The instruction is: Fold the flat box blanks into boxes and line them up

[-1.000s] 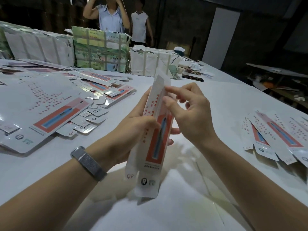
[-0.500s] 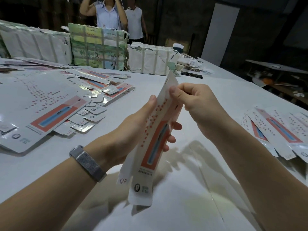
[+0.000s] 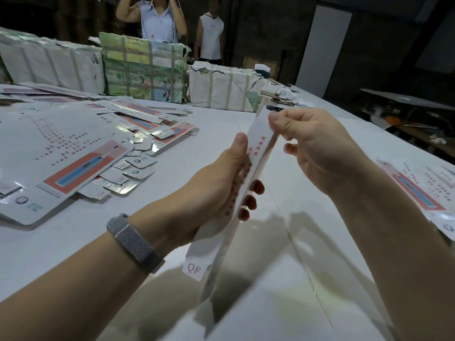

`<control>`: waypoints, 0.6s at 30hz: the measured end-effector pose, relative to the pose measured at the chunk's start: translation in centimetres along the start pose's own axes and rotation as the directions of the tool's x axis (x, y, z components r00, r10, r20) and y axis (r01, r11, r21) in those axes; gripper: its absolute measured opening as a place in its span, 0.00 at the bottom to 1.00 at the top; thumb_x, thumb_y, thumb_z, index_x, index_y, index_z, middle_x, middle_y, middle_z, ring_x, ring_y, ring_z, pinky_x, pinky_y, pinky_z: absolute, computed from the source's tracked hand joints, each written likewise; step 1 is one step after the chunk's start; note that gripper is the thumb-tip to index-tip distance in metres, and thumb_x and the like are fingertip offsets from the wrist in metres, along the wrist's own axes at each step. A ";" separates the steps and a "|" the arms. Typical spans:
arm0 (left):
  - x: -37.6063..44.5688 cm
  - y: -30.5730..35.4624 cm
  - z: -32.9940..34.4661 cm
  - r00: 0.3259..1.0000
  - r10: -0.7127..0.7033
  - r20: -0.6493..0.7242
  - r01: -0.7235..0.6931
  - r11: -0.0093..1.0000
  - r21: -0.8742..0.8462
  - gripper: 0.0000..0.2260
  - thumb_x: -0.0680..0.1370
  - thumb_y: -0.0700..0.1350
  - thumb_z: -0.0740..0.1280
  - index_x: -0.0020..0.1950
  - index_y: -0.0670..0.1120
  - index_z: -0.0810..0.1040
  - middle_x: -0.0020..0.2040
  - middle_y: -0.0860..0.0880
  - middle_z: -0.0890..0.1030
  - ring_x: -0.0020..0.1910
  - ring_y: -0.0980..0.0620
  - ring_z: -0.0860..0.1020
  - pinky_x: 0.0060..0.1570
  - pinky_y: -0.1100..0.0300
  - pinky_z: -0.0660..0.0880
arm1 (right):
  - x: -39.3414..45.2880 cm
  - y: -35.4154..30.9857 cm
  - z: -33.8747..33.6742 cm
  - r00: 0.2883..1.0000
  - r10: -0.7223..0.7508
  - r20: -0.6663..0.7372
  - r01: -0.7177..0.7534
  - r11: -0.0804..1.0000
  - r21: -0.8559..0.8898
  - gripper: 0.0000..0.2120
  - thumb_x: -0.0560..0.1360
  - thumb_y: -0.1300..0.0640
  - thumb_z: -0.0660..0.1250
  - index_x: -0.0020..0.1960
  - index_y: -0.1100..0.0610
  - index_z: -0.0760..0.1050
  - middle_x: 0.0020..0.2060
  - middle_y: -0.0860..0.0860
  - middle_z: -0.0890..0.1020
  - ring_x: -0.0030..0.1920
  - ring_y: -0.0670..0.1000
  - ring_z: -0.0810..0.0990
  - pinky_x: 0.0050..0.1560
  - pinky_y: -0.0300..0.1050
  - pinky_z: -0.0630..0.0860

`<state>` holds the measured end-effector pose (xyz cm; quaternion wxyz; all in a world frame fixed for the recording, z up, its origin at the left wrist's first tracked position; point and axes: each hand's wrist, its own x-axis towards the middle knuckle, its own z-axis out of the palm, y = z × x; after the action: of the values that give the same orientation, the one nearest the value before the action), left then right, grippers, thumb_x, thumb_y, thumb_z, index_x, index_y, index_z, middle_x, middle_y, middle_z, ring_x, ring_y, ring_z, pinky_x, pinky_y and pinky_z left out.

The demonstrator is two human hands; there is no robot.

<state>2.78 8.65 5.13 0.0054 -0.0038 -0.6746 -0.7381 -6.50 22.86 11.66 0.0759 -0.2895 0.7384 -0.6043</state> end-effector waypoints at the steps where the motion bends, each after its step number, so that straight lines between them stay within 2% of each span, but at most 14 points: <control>1: 0.1 -0.2 0.1 1.000 -0.002 -0.017 0.002 1.000 0.004 0.36 0.69 0.73 0.58 0.62 0.46 0.76 0.41 0.47 0.82 0.35 0.50 0.79 0.38 0.56 0.79 | 0.0 0.2 0.3 1.000 -0.020 0.007 0.020 1.000 -0.020 0.16 0.78 0.54 0.66 0.32 0.54 0.79 0.36 0.46 0.85 0.42 0.38 0.79 0.48 0.39 0.68; 3: 0.2 -0.6 0.2 1.000 0.009 -0.029 -0.008 1.000 0.003 0.37 0.71 0.75 0.61 0.64 0.46 0.74 0.40 0.47 0.81 0.34 0.51 0.78 0.37 0.57 0.78 | -0.1 0.6 1.0 0.996 -0.088 -0.006 0.088 0.995 -0.038 0.12 0.78 0.54 0.67 0.36 0.56 0.79 0.39 0.54 0.85 0.38 0.34 0.80 0.44 0.33 0.70; 5: 0.2 -0.8 0.0 0.999 0.048 -0.021 -0.048 0.999 -0.017 0.32 0.70 0.71 0.66 0.64 0.49 0.73 0.40 0.48 0.80 0.34 0.52 0.78 0.38 0.58 0.78 | -0.1 0.9 1.4 0.986 -0.157 -0.059 0.157 0.988 -0.005 0.09 0.76 0.52 0.69 0.42 0.57 0.79 0.41 0.59 0.82 0.37 0.37 0.79 0.40 0.27 0.72; 8: 0.3 -0.8 -0.5 0.990 0.131 -0.056 -0.132 0.991 -0.014 0.23 0.69 0.62 0.69 0.60 0.54 0.74 0.40 0.52 0.81 0.36 0.58 0.79 0.40 0.62 0.78 | 0.1 2.1 2.0 0.978 -0.163 -0.132 0.172 0.983 0.062 0.06 0.78 0.50 0.68 0.53 0.51 0.76 0.45 0.52 0.78 0.40 0.39 0.76 0.40 0.32 0.72; 10: 0.3 -0.7 -0.7 0.985 0.162 -0.065 -0.165 0.985 -0.053 0.21 0.70 0.60 0.68 0.60 0.53 0.76 0.40 0.52 0.81 0.37 0.58 0.79 0.40 0.63 0.77 | 0.2 3.1 3.2 0.990 -0.117 -0.085 0.121 0.992 0.044 0.14 0.78 0.47 0.67 0.62 0.48 0.72 0.51 0.52 0.77 0.46 0.42 0.77 0.43 0.36 0.70; 12: 0.3 -0.6 -0.6 0.979 0.197 -0.057 -0.202 0.974 -0.099 0.24 0.71 0.60 0.68 0.64 0.49 0.76 0.41 0.51 0.81 0.37 0.58 0.79 0.40 0.63 0.76 | 0.1 3.9 4.4 0.995 -0.101 0.011 0.100 0.992 0.080 0.24 0.76 0.43 0.62 0.70 0.49 0.67 0.55 0.56 0.79 0.49 0.46 0.80 0.41 0.36 0.73; 13: 0.4 -0.5 -0.6 0.975 0.212 -0.071 -0.218 0.971 -0.095 0.27 0.72 0.60 0.69 0.67 0.49 0.75 0.43 0.51 0.82 0.40 0.57 0.81 0.41 0.63 0.78 | 0.1 4.2 4.9 0.991 -0.124 0.043 0.118 0.986 0.114 0.24 0.78 0.43 0.60 0.72 0.49 0.65 0.56 0.56 0.80 0.49 0.47 0.81 0.41 0.36 0.76; 15: 0.7 -0.5 -0.7 0.965 0.226 -0.134 -0.238 0.969 -0.074 0.31 0.71 0.63 0.69 0.70 0.51 0.71 0.52 0.47 0.84 0.49 0.51 0.85 0.46 0.58 0.80 | -0.1 4.4 5.7 0.980 -0.193 0.041 0.182 0.966 0.181 0.21 0.82 0.45 0.57 0.72 0.50 0.64 0.58 0.50 0.81 0.55 0.46 0.83 0.52 0.42 0.81; 16: 0.9 -0.5 -0.8 0.956 0.239 -0.169 -0.255 0.963 -0.082 0.30 0.71 0.63 0.68 0.70 0.53 0.69 0.55 0.46 0.84 0.52 0.47 0.85 0.48 0.55 0.81 | -0.2 4.4 6.0 0.976 -0.217 0.023 0.207 0.952 0.224 0.20 0.82 0.47 0.57 0.72 0.50 0.64 0.59 0.48 0.81 0.58 0.47 0.82 0.58 0.47 0.80; 18: 1.2 -0.7 -1.1 0.932 0.283 -0.229 -0.314 0.942 -0.115 0.26 0.72 0.62 0.67 0.67 0.55 0.66 0.52 0.50 0.86 0.52 0.47 0.85 0.45 0.56 0.82 | -0.4 4.4 6.5 0.972 -0.236 -0.005 0.228 0.930 0.290 0.21 0.82 0.48 0.56 0.74 0.49 0.62 0.61 0.49 0.80 0.60 0.49 0.81 0.62 0.52 0.78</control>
<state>1.53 7.66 4.37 0.1882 -0.0293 -0.6045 -0.7735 -4.63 17.98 5.79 0.0564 -0.3695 0.6017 -0.7059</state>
